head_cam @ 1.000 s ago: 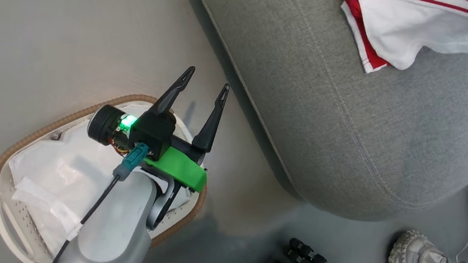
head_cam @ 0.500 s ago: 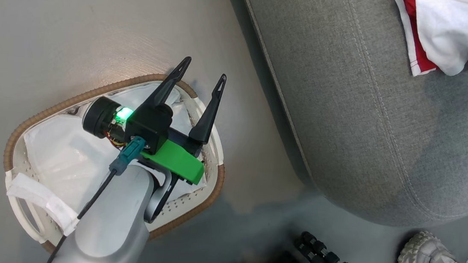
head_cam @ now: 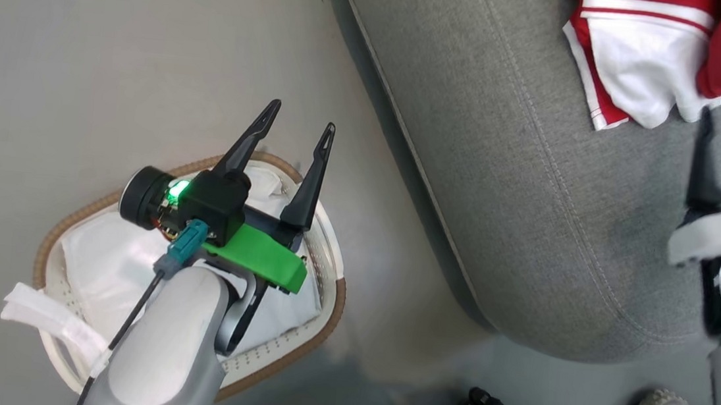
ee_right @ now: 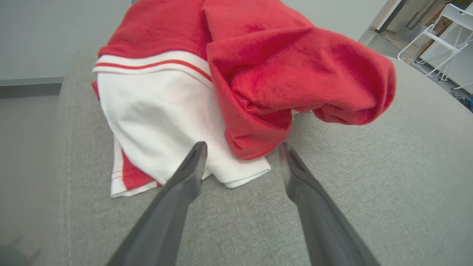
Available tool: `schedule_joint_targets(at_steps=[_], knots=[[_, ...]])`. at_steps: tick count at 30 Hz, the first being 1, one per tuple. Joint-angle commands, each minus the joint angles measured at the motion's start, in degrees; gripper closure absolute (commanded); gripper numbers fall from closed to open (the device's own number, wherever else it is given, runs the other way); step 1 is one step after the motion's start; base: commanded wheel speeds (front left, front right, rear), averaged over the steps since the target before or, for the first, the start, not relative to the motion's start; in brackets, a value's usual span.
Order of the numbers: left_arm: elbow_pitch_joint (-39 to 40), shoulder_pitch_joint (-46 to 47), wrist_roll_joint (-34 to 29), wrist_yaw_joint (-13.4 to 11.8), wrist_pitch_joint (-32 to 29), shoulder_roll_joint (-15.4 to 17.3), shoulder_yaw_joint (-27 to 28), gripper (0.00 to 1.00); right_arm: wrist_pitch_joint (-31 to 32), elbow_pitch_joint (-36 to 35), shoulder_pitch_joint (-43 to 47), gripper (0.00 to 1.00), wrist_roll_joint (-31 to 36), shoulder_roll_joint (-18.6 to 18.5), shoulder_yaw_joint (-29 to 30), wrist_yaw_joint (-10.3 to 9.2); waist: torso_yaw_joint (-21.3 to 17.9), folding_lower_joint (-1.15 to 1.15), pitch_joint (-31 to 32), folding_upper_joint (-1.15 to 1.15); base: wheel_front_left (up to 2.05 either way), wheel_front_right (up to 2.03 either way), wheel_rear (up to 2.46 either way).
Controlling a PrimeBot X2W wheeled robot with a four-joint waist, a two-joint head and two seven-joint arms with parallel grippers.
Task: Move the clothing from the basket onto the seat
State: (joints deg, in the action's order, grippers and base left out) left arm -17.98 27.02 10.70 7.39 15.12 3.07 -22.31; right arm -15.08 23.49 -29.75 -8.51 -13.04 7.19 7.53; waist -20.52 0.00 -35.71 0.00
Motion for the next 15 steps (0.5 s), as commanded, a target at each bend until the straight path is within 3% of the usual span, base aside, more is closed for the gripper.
schedule_joint_targets(at_steps=[1,15], knots=[[0.3,-1.3,0.5,0.2,0.0,0.1,0.8,0.0,-0.1,-1.1,2.3,0.0,-0.3,0.3,-0.8,-0.08,1.4,0.0,3.7,0.0,0.0,0.0,0.0],[2.4,-8.2,3.8,-1.4,0.0,-0.2,10.1,0.0,-0.1,-8.8,7.1,0.0,-3.0,4.4,-7.6,-0.08,7.8,0.0,12.9,0.0,0.0,0.0,0.0]])
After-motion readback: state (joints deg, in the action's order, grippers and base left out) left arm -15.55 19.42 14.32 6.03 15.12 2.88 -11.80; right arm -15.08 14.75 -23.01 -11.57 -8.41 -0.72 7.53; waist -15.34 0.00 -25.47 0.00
